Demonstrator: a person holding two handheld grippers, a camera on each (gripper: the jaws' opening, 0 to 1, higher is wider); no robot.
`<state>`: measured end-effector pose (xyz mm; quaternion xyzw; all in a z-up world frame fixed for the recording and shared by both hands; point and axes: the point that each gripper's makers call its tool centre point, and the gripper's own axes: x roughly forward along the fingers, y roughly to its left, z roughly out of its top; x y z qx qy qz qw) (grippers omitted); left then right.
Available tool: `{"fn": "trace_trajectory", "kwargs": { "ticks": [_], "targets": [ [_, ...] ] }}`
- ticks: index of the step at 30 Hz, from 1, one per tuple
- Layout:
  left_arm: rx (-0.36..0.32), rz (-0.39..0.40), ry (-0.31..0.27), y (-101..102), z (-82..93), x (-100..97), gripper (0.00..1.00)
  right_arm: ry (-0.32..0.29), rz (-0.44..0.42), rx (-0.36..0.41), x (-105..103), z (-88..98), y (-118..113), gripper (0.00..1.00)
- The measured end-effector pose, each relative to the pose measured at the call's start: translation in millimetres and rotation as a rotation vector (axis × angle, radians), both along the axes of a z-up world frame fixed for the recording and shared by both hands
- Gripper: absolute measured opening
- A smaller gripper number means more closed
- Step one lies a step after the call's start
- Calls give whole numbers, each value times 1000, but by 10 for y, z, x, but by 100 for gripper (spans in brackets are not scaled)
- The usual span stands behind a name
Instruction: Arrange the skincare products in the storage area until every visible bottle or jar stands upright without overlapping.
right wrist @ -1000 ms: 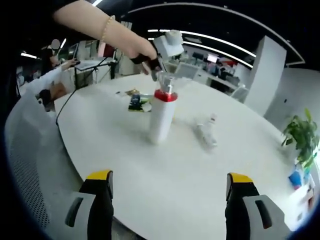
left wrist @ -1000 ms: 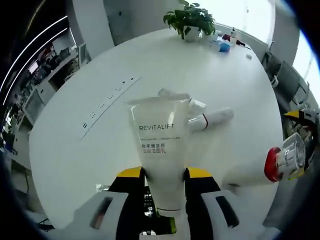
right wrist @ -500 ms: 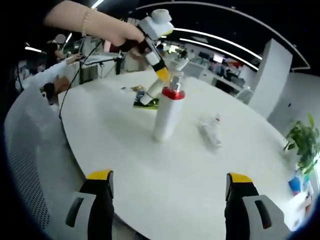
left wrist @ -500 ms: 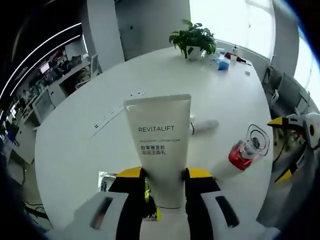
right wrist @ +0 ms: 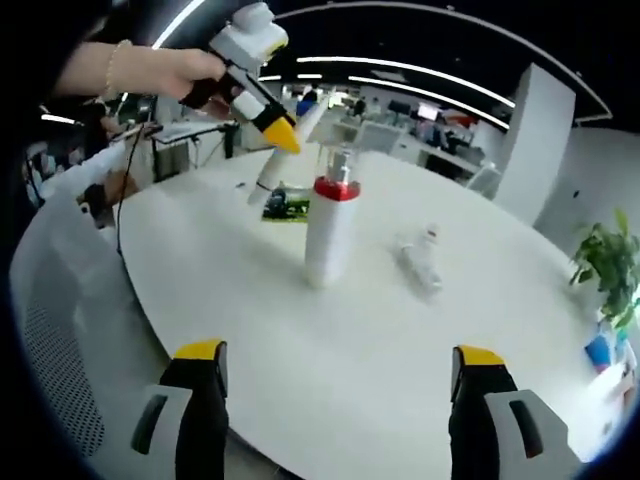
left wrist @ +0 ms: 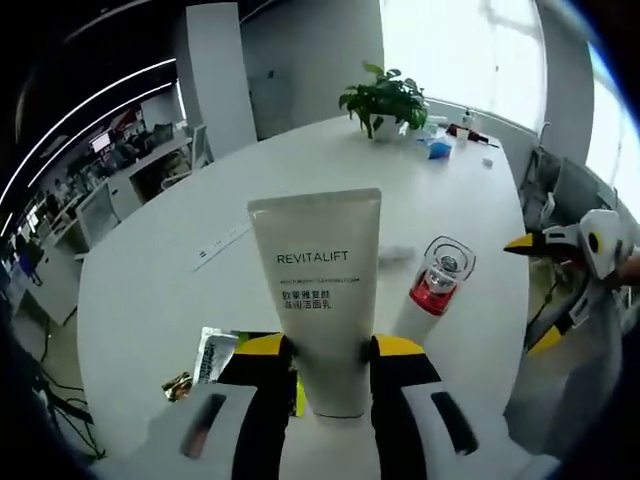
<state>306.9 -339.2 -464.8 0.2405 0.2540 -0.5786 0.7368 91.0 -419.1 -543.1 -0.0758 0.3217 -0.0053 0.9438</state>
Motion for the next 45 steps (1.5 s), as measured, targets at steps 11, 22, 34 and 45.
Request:
{"fn": "trace_trajectory", "kwargs": {
  "ticks": [11,22,34,45],
  "targets": [
    [-81,50,15,274,195,-197,30,-36,0,45,-3,154,-25,99],
    [-117,110,-20,629,337,-336,30,-185,146,41,396,954,363,97],
    [-164,162,-15,929,412,-501,30,-351,251,223,901,1629,969,88],
    [-233,185,10,1088,560,-678,30,-373,323,382,1132,1778,1414,66]
  ]
}}
